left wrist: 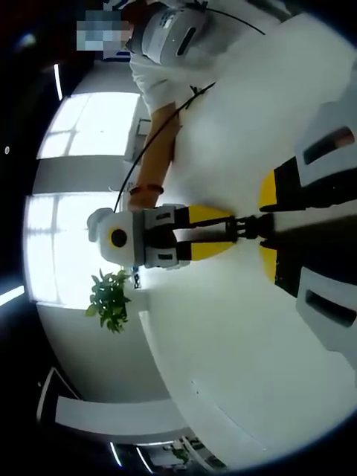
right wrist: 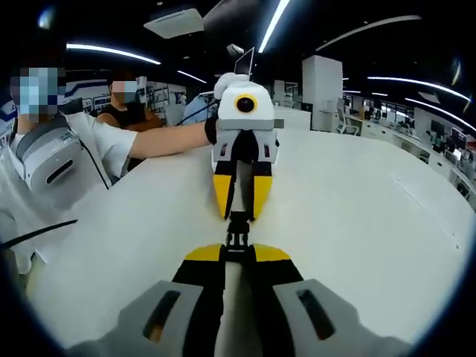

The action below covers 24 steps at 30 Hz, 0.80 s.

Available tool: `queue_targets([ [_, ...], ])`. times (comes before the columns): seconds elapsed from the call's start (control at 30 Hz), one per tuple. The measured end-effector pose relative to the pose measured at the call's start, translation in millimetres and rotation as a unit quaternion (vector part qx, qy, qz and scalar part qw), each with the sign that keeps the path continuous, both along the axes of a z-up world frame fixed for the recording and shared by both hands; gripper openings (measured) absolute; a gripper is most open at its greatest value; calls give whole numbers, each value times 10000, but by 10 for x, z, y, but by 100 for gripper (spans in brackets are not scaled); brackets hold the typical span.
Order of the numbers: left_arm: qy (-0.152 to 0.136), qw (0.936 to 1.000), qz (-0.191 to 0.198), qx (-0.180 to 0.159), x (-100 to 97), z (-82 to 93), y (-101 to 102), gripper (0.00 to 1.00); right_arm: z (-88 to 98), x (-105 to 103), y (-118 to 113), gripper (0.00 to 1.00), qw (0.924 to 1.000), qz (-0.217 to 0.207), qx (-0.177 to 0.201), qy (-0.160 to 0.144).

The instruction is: Snap the two parts of the plastic buckle together until the buckle closes and remains connected.

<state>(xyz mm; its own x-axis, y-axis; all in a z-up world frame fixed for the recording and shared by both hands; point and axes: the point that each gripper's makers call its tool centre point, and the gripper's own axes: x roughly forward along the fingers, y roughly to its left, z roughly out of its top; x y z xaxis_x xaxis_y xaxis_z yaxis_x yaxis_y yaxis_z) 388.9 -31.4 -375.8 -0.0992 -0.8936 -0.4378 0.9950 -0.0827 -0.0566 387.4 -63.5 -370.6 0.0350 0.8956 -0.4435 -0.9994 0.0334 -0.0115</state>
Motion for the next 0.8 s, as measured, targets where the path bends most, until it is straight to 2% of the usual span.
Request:
queue_targets([
  [0.8,17,10000,86,30,17,-15,4,12,24,14,54,12,9999,45,40,-109],
])
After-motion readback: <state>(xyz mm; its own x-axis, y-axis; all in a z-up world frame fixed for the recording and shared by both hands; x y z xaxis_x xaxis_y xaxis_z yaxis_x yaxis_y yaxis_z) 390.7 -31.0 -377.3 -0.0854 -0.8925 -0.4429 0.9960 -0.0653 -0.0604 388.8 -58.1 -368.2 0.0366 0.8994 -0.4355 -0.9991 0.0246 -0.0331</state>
